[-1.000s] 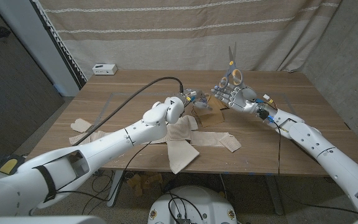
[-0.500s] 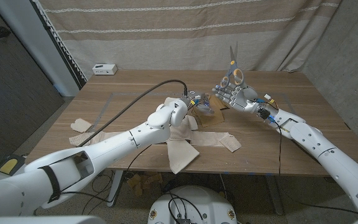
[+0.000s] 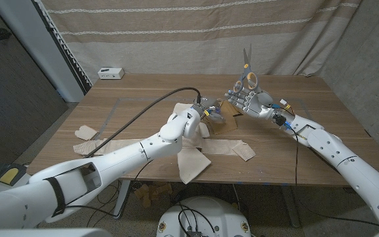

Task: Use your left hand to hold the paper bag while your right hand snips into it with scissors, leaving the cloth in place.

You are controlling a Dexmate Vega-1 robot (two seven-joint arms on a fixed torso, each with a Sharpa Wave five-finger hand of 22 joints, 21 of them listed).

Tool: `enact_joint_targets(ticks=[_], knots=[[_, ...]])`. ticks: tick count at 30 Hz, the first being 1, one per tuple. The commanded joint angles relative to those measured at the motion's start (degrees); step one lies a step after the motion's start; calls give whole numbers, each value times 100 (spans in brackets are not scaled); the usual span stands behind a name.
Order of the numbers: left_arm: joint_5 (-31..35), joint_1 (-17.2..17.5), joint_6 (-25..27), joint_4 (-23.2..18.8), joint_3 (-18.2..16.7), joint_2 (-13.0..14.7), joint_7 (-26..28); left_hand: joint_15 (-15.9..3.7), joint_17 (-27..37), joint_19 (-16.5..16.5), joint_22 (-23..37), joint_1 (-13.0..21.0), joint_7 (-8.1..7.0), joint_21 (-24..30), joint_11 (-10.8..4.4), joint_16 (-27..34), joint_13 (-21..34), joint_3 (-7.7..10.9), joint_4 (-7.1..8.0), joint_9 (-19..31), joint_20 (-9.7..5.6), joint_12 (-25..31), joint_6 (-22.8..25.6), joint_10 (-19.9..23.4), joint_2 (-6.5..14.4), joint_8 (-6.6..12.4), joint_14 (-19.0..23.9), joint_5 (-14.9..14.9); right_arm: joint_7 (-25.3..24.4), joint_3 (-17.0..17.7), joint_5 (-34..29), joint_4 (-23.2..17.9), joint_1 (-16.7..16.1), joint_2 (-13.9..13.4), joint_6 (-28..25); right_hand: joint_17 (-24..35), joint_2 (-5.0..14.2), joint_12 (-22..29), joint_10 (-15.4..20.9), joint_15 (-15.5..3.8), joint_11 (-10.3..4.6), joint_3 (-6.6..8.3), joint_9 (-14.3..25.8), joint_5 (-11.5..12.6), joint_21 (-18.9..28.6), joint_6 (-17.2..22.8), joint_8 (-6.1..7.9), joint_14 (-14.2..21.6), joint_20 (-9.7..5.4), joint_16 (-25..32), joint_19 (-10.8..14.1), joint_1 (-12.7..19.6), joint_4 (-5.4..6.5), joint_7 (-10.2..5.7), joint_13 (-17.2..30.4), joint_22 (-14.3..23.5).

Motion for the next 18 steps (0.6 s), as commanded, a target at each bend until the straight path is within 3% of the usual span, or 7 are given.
enact_joint_targets(ticks=[1, 18], knots=[[372, 43, -76, 19, 1, -21, -199, -722, 11, 59, 15, -28, -1, -10, -16, 40, 16, -30, -3, 11, 14, 21, 83, 71, -22, 32, 69, 37, -71, -1, -26, -38, -14, -29, 3, 3, 9, 28, 17, 8, 9, -7, 9, -8, -13, -313, -10, 4, 31, 31, 41, -29, 40, 357, 22, 13], [386, 105, -362, -12, -99, -8, -294, -789, 23, 73, 17, -22, -28, -53, -28, 73, 61, -88, 3, 14, 8, 132, 401, 357, -7, 124, 170, 51, -135, 35, -10, -124, -83, -55, 43, -4, 6, 21, 10, 18, 22, -13, 20, -10, -29, -312, -3, -8, 41, 33, 45, -47, 44, 366, 28, 14]])
